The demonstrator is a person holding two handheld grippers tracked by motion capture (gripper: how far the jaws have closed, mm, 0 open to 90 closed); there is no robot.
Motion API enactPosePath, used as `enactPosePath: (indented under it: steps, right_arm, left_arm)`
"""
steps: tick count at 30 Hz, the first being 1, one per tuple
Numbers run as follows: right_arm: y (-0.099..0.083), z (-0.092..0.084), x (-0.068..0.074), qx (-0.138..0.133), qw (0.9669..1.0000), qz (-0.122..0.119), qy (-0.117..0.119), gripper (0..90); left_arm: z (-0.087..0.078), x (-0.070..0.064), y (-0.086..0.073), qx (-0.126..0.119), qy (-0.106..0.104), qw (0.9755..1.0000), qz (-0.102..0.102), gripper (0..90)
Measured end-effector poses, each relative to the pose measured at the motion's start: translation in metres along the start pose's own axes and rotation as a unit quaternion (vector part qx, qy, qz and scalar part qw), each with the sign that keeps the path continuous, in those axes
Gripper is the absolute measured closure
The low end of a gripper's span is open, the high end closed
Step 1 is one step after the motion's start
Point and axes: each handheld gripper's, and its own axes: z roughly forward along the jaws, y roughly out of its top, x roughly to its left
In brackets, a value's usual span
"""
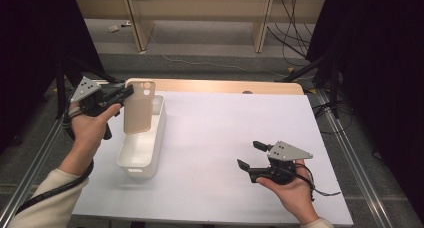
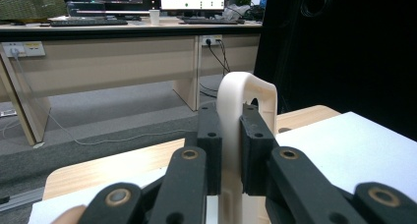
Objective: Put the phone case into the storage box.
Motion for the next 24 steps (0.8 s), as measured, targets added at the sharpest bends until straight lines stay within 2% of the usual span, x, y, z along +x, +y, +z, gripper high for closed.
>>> enactPosePath:
  steps: [1,2,4,5,9,17,18,20,24]
  right_arm:
    - [0.000,-0.001,0.000,0.003,1.0000,-0.003,-0.003,21.9]
    - [0.001,-0.004,0.000,0.018,0.9998,-0.001,-0.007,21.9]
    - [0.001,-0.004,0.000,0.016,0.9998,-0.002,-0.009,21.9]
    - [0.000,-0.003,0.000,0.004,1.0000,-0.002,-0.006,21.9]
    - [-0.001,-0.003,0.000,-0.002,1.0000,-0.002,-0.008,21.9]
    - [-0.002,-0.004,0.001,-0.002,1.0000,0.004,-0.006,21.9]
    - [-0.002,-0.004,0.002,0.004,0.9999,0.011,-0.002,21.9]
    - [-0.002,-0.005,0.001,0.001,1.0000,0.003,-0.003,21.9]
    - [-0.002,-0.006,0.000,0.003,1.0000,0.004,-0.003,21.9]
  left_arm:
    - [0.000,0.001,0.000,0.000,0.000,1.0000,0.002,81.3]
    - [0.001,0.001,0.000,-0.001,0.000,1.0000,0.001,81.3]
    - [0.001,0.002,0.000,-0.001,0.000,1.0000,0.002,81.3]
    - [0.002,0.003,0.000,-0.001,0.001,1.0000,0.002,81.3]
    - [0.003,0.005,0.000,-0.002,0.002,1.0000,0.002,81.3]
    - [0.006,0.006,0.000,-0.002,0.004,1.0000,0.005,81.3]
    - [0.007,0.006,0.000,-0.002,0.004,1.0000,0.005,81.3]
    - [0.008,0.006,0.000,-0.003,0.005,1.0000,0.006,81.3]
    - [0.011,0.007,0.000,-0.002,0.006,1.0000,0.007,81.3]
